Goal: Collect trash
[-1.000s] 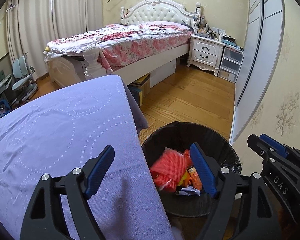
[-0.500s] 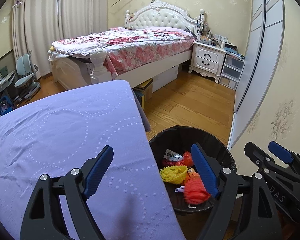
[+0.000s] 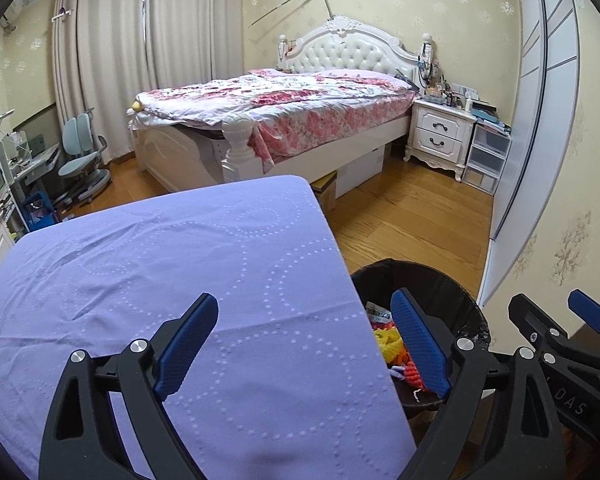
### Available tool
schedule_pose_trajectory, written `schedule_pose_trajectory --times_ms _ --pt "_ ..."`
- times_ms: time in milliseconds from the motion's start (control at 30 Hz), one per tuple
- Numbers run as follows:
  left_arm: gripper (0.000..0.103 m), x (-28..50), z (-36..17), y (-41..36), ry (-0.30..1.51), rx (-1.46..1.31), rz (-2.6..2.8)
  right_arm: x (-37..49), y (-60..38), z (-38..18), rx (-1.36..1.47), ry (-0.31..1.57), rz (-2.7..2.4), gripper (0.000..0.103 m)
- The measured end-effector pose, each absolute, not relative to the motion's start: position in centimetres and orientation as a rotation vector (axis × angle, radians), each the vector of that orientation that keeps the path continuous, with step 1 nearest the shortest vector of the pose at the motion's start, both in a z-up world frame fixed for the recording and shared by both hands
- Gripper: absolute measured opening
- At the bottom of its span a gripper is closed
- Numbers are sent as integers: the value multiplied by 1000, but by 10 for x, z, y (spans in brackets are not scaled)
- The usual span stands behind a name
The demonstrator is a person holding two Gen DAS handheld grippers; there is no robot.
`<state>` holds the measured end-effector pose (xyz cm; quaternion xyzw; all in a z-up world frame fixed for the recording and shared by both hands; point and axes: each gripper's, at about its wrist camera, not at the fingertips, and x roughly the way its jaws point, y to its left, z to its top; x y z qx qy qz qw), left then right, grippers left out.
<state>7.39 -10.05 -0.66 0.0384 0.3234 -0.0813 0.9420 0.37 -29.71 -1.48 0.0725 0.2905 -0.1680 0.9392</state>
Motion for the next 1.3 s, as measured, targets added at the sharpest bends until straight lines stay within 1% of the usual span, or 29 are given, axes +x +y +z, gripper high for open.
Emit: schedule_pose_trajectory --times_ms 667,1300 --pt "92 9 26 -48 565 43 -89 -50 -241 12 93 508 -294 94" --pt "92 -10 30 -34 536 29 -79 -74 -223 22 70 482 -267 94"
